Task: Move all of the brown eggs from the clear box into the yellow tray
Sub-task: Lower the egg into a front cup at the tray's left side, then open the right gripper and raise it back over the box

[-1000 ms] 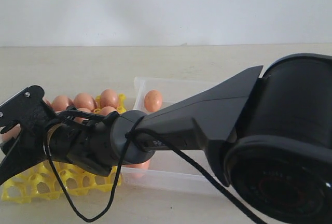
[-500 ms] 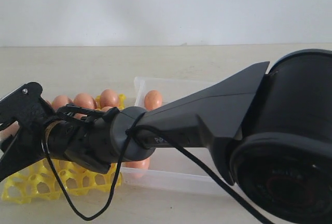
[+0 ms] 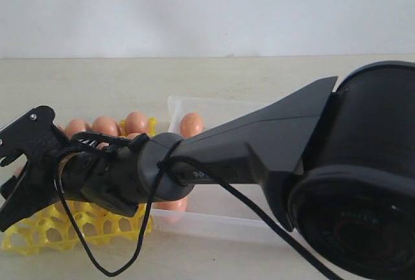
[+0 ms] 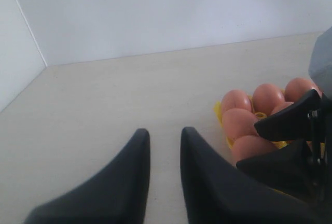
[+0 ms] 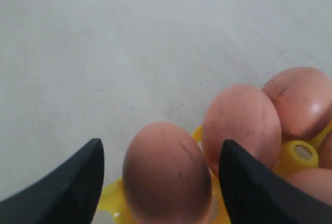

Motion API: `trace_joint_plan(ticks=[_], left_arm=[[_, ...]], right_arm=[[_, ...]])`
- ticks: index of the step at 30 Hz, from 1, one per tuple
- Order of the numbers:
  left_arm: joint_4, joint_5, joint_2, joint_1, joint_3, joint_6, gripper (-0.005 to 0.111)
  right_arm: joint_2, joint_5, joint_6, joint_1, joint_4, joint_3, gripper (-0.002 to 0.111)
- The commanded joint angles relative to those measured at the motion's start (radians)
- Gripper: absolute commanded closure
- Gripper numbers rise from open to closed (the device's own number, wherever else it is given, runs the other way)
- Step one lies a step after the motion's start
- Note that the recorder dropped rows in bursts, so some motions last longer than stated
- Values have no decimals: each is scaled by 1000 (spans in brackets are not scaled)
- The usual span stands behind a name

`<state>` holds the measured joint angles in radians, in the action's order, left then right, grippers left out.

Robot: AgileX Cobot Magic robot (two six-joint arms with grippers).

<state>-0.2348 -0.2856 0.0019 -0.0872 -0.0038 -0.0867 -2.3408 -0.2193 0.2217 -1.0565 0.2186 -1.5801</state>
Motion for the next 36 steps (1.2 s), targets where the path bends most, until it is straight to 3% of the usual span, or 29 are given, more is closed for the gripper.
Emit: trace_joint_plan(ticks=[1, 8, 25, 36], left_arm=[[2, 2, -2, -2, 4, -2, 85], [2, 2, -2, -2, 4, -2, 85], [2, 2, -2, -2, 4, -2, 85], [2, 2, -2, -2, 4, -2, 85]], right_arm=[[18, -1, -9, 0, 1, -2, 46], [95, -12, -44, 0, 1, -2, 46], [344, 501, -63, 110, 112, 7, 46], [521, 622, 5, 233, 185, 297, 46]])
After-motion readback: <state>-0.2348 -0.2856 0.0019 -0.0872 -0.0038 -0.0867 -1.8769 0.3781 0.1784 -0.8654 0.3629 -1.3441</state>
